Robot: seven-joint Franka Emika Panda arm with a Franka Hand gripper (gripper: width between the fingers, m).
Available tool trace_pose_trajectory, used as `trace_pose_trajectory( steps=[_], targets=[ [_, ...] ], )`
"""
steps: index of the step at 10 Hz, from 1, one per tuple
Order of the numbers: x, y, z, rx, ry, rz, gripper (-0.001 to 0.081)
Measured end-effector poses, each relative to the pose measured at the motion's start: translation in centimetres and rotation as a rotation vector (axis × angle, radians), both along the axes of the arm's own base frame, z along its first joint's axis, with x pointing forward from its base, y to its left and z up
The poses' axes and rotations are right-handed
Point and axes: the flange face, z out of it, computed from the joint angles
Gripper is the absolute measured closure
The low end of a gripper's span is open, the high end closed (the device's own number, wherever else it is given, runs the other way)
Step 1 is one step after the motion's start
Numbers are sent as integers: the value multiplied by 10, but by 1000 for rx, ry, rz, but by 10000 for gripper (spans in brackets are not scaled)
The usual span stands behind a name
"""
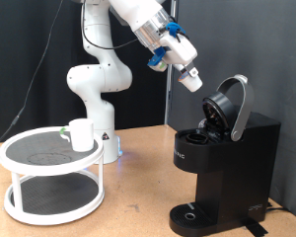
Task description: Make a cup of coffee with the keurig machine
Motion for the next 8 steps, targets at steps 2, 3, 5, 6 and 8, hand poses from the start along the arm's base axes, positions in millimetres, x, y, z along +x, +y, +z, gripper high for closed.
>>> trace_pose_trajectory(
  steps=[2,3,5,6,8],
  targets=[
    [3,2,-11,-21,3,-8,424],
    [4,3,-18,-32,8,-10,424],
    [3,3,-30,-55,15,-15,424],
    [2,2,-36,-67,17,-16,424],
    [1,3,-53,-93,25,-17,424]
  ],
)
